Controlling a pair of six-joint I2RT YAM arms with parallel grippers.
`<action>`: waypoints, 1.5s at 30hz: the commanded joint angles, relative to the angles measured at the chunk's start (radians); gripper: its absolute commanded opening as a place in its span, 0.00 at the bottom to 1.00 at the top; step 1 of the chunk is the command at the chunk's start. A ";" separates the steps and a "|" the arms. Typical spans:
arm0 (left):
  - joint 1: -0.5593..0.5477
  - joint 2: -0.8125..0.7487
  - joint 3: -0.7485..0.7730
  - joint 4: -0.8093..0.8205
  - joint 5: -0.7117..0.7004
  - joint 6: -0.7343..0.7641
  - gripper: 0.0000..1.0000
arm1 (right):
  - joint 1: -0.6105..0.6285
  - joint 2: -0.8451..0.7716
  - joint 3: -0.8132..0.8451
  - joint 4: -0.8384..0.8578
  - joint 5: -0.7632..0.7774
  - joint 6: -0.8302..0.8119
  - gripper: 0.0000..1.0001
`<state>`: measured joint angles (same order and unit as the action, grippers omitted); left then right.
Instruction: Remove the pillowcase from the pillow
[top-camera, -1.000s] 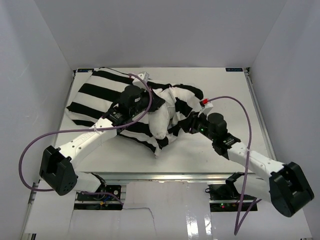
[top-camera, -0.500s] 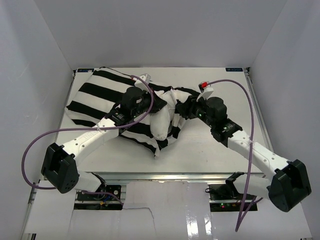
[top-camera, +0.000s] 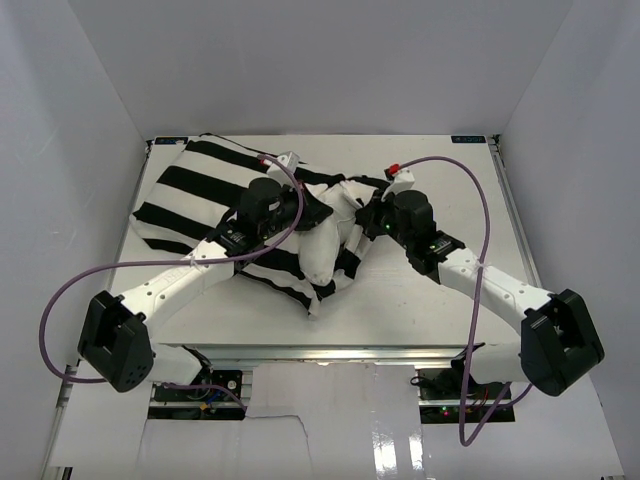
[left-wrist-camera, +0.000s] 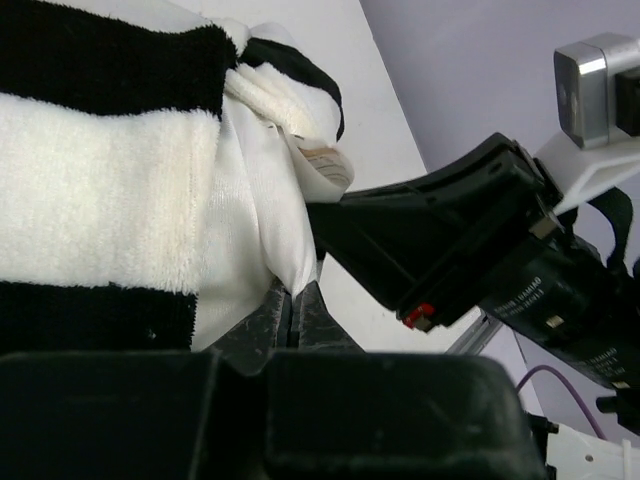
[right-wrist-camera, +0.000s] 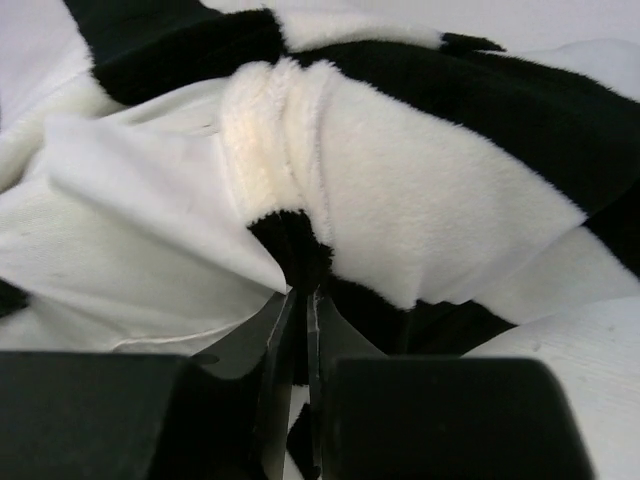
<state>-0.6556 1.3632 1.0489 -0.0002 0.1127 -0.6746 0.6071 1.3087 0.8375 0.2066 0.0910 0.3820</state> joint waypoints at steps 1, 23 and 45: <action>0.007 -0.116 -0.013 0.068 0.079 -0.016 0.00 | -0.013 0.015 0.014 0.056 0.131 0.018 0.08; 0.007 -0.331 -0.087 -0.100 0.272 0.069 0.00 | -0.389 0.329 0.248 0.090 -0.046 0.106 0.08; 0.010 -0.003 0.204 0.006 0.021 0.083 0.00 | -0.484 0.018 0.117 -0.046 -0.522 0.106 0.96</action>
<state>-0.6498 1.3636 1.1652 -0.0490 0.1963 -0.6083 0.1162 1.4052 1.0241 0.1318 -0.3027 0.4564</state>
